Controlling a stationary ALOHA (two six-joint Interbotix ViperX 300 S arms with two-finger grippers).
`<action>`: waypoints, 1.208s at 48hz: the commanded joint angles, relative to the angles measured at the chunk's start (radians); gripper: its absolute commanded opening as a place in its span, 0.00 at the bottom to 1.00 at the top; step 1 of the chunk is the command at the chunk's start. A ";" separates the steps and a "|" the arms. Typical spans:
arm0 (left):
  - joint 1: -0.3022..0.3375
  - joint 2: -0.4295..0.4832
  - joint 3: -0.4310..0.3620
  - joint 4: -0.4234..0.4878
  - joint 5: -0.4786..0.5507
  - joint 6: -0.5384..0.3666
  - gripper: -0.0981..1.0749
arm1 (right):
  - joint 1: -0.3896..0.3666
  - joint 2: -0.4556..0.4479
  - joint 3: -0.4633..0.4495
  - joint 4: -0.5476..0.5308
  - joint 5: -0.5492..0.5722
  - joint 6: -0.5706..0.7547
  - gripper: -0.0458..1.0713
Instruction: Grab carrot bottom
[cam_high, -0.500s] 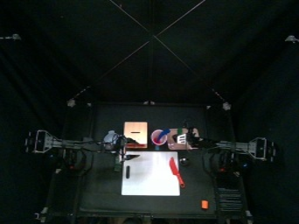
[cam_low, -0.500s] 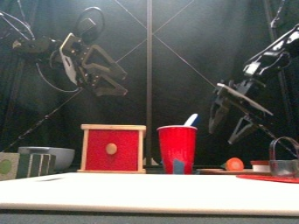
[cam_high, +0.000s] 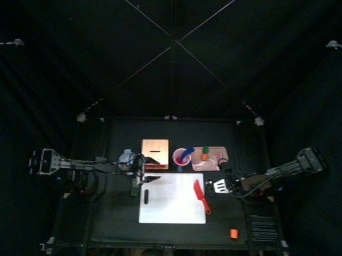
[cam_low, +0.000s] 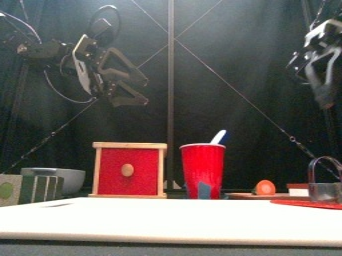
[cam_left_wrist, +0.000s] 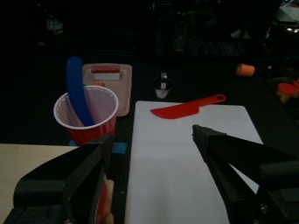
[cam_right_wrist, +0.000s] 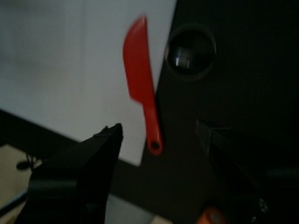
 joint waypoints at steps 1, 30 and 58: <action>-0.002 0.006 -0.032 -0.002 -0.009 0.000 0.96 | 0.063 0.023 -0.055 0.077 0.031 0.012 0.91; -0.011 0.041 -0.041 -0.002 -0.009 0.002 0.96 | 0.396 0.221 -0.110 0.293 -0.011 0.365 0.91; -0.005 0.061 -0.040 0.002 -0.009 0.003 0.96 | 0.558 0.414 -0.110 0.351 -0.186 0.624 0.91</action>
